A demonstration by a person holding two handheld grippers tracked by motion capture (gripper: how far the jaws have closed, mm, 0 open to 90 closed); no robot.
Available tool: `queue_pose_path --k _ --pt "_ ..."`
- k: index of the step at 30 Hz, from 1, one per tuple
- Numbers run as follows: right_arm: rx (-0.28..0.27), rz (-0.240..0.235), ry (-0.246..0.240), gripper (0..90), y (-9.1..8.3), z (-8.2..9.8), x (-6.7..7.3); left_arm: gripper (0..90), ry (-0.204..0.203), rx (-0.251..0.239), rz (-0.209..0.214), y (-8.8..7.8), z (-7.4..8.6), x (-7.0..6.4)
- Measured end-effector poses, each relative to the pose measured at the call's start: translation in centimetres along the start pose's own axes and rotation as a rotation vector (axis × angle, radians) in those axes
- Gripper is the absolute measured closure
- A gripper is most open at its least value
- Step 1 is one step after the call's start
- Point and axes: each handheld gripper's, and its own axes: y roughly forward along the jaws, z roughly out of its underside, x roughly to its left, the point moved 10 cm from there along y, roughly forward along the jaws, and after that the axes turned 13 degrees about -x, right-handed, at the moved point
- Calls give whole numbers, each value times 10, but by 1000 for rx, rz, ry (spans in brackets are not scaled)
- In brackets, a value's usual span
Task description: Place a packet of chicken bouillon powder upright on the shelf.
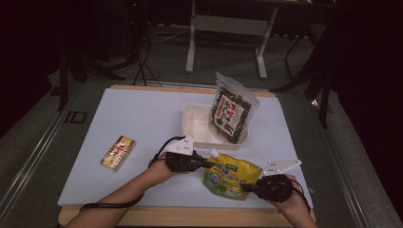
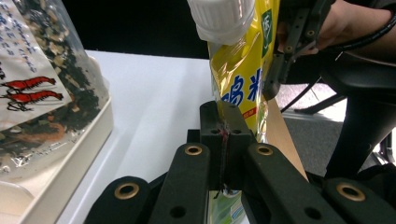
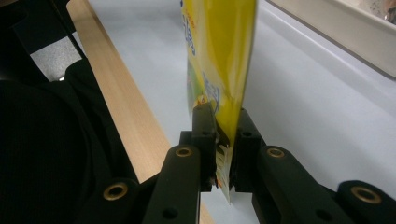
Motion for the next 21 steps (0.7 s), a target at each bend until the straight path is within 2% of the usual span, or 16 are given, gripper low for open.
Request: queue_pose_path --k 3,5,7,8,9,11,13,14,16,20,21 --pt "-9 11 -6 837 -1 -4 2 894 -2 -5 0 -1 -2 1" --pt "-28 24 -10 837 -4 -13 4 845 -23 -34 -21 -5 -10 4" --pt "-39 27 -11 838 -4 -18 5 741 -52 -32 -24 -7 -12 5" --pt "-42 35 -13 839 -4 -20 5 689 -52 -32 -24 -7 -12 5" --pt "-45 43 -14 839 -4 -23 5 665 -40 -36 -41 -8 -14 6" --pt "-44 49 -14 840 -4 -25 5 540 -43 -39 -58 -10 -16 7" --pt "-52 71 -23 841 -5 -32 4 500 -45 -60 -103 -16 -24 11" --pt "-59 73 -20 842 -5 -34 4 438 -50 -64 -118 -18 -26 12" --pt "-67 78 -18 842 -6 -39 3 409 -51 -80 -127 -23 -32 13" --pt "-81 89 -25 843 -8 -46 3 283 -62 -92 -157 -31 -39 16" --pt "-90 92 -28 843 -8 -49 2 283 -84 -102 -168 -34 -42 18"
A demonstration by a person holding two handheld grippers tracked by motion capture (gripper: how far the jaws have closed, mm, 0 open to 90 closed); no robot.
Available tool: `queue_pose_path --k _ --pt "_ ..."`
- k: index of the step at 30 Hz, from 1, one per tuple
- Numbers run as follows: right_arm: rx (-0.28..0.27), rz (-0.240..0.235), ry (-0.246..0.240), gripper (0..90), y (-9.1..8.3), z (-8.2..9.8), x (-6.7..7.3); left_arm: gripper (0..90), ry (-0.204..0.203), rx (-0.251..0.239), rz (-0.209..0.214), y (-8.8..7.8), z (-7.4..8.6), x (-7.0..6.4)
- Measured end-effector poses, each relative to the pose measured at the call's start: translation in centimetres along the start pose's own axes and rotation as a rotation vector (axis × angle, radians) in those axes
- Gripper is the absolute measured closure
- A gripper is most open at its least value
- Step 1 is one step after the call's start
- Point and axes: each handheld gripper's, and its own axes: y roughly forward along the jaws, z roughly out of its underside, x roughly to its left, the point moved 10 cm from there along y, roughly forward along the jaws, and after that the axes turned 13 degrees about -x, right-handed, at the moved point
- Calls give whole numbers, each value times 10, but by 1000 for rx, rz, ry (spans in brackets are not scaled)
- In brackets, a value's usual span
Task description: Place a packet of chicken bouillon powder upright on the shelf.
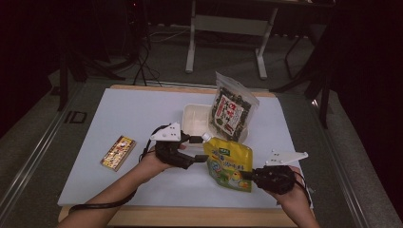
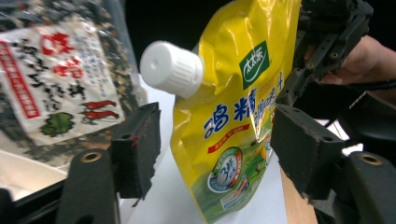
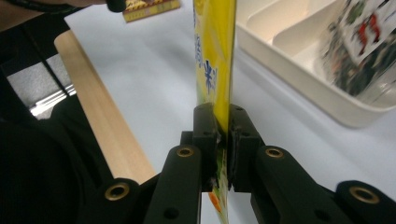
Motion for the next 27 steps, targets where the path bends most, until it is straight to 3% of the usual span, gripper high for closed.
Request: queue_pose_path --k 5,8,10,14,22,24,25,27 --pt "-42 0 -10 845 0 -15 1 144 4 22 -42 -4 3 4" --pt "-54 2 -18 845 0 -21 1 126 -11 15 -46 -9 6 4" --pt "-65 6 -23 845 -1 -26 1 79 -15 18 -78 -13 8 7" --pt "-100 19 -16 845 -3 -39 -2 71 -51 -20 -118 -24 6 9" --pt "-175 75 -20 846 1 -73 -13 35 -48 -22 -222 -47 7 6" --pt "-181 84 -21 846 3 -77 -15 28 -48 -22 -222 -47 7 6" --pt "-192 108 -19 845 8 -85 -20 17 -34 -21 -252 -58 9 1" --pt "-203 117 8 845 15 -91 -26 17 -41 -13 -255 -63 12 -1"
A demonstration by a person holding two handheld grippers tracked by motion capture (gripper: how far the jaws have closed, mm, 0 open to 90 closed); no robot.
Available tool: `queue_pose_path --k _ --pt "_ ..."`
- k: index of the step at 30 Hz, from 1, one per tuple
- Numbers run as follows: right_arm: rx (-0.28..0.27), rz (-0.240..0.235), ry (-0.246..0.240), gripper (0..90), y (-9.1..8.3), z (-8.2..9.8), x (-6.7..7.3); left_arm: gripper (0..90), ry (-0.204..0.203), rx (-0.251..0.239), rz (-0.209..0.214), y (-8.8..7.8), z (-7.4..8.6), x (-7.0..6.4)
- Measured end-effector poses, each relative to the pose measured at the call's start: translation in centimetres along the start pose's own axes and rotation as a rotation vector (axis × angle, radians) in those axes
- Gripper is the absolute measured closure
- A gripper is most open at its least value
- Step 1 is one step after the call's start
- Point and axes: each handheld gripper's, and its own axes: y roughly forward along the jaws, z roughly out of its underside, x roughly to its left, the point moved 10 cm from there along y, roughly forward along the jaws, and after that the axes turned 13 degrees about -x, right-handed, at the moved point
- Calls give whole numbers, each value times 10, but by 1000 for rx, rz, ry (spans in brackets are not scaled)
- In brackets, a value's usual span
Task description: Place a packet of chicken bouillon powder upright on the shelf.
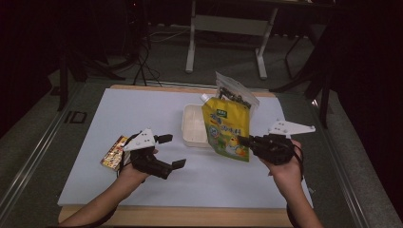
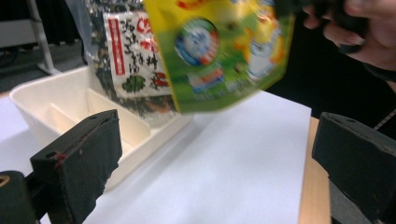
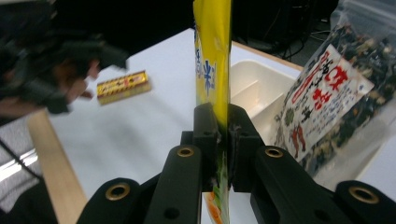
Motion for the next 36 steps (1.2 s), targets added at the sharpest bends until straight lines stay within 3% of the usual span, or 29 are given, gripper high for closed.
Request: queue_pose_path --k 5,10,15,21,27,32,34,36 --pt "-6 52 0 846 19 -5 -9 17 4 6 -39 -20 11 1" --pt "-30 78 38 846 38 -11 -21 17 -4 -3 -78 -39 22 2" --pt "-62 123 63 846 59 -14 -32 17 -36 1 -93 -51 38 -5" --pt "-87 159 81 847 80 -15 -39 17 -43 6 -95 -55 47 -9" --pt "-115 252 95 848 114 -9 -53 17 -46 -1 -100 -57 53 -11" --pt "-122 278 115 848 133 -3 -56 17 -34 -5 -96 -56 53 -10" --pt "-120 311 107 848 147 3 -57 17 -32 -9 -95 -57 53 -10" --pt "-126 304 127 850 153 6 -55 17 -32 -11 -94 -57 53 -9"
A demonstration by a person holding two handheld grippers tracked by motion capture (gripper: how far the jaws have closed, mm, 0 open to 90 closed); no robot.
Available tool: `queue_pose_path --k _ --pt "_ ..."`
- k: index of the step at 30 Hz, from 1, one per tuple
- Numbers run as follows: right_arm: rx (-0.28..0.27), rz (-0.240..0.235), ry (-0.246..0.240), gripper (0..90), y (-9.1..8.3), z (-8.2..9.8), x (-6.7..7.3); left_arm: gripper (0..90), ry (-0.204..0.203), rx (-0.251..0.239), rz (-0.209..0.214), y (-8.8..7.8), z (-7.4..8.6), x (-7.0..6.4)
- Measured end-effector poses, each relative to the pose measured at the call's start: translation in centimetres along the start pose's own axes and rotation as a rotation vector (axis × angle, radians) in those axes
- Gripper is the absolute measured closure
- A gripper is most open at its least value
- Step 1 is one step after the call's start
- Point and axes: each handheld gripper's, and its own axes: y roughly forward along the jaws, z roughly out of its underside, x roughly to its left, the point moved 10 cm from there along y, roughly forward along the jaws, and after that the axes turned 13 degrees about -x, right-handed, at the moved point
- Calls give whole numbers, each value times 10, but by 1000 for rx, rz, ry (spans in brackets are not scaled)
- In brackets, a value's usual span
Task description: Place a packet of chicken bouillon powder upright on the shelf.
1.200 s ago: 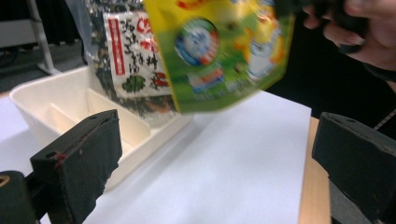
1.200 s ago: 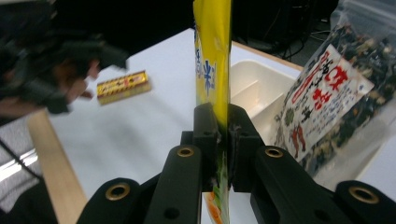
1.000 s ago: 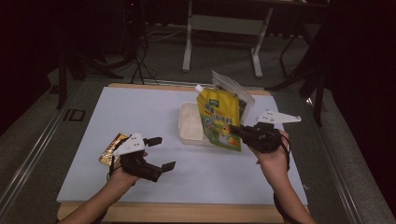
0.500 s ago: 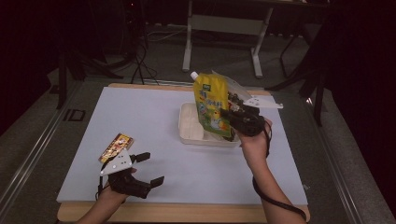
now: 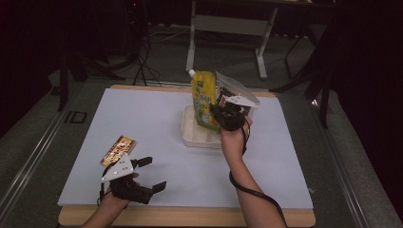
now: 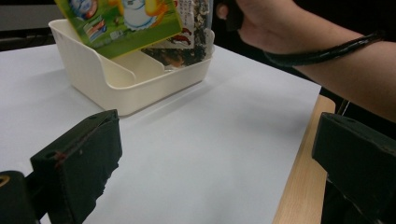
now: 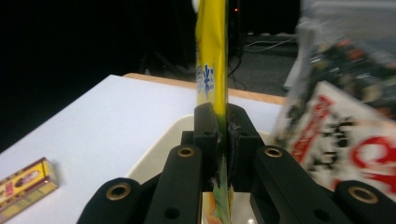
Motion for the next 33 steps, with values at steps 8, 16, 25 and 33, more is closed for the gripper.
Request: queue_pose_path --k 8,16,25,33 --pt "0 -1 37 850 1 7 13 17 -2 5 -8 -1 2 4" --pt "66 -42 55 853 0 36 21 18 4 8 -9 0 3 5" --pt "104 -93 -45 857 -8 44 23 17 11 17 0 1 5 4" --pt "128 -139 -59 858 -8 46 21 17 13 22 5 2 6 4"
